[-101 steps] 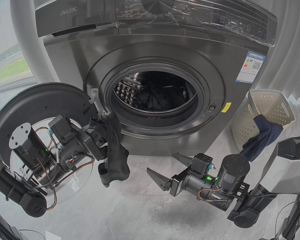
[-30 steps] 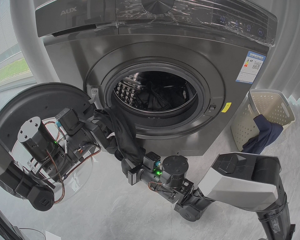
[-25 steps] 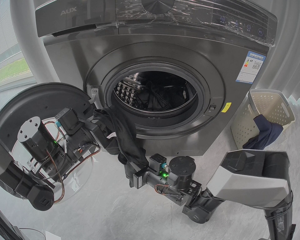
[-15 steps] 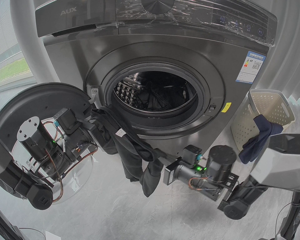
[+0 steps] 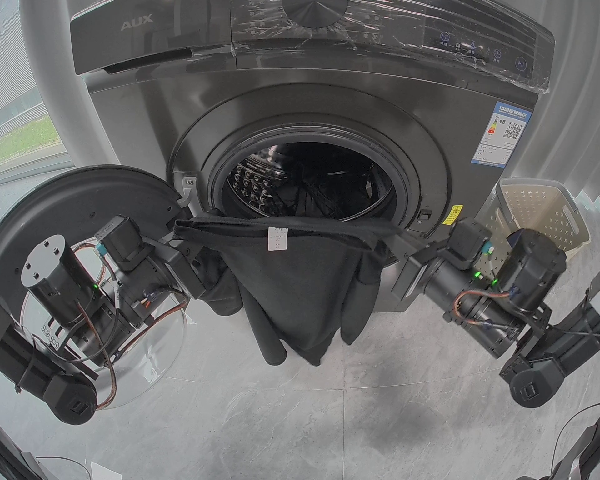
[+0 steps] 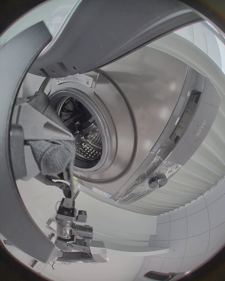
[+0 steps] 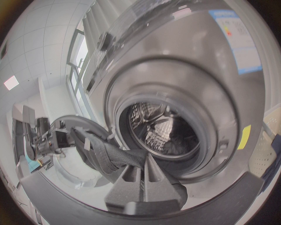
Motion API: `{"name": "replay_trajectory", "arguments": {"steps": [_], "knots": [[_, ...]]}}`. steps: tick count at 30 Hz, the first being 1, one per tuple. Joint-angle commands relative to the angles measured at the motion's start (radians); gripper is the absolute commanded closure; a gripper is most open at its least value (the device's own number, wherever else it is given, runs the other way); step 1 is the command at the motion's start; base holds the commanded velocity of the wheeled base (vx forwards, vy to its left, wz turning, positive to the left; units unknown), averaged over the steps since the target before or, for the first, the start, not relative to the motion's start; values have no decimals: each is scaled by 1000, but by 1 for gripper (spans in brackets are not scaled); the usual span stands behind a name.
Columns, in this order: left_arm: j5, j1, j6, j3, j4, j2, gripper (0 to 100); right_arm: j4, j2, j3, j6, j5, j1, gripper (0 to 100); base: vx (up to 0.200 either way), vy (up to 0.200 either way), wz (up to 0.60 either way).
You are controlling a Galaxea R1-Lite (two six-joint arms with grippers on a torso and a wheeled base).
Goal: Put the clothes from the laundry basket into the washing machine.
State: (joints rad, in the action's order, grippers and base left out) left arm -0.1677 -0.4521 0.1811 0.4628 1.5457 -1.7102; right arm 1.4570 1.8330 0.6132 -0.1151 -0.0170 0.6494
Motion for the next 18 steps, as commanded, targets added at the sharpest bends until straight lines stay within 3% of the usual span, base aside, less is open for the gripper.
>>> {"name": "replay_trajectory", "arguments": {"steps": [1,10,18], "knots": [[-3,0,-2,-9,1,43,100,26,-97,0,-3,2,-34,100,0,0,0],[10,-2,-3,14,2,52,100,78,-112,36,-37,15,-73,100,0,0,0],[11,-2,-3,50,2,83,100,83,-120,46,-31,11,-79,100,0,0,0]]}}
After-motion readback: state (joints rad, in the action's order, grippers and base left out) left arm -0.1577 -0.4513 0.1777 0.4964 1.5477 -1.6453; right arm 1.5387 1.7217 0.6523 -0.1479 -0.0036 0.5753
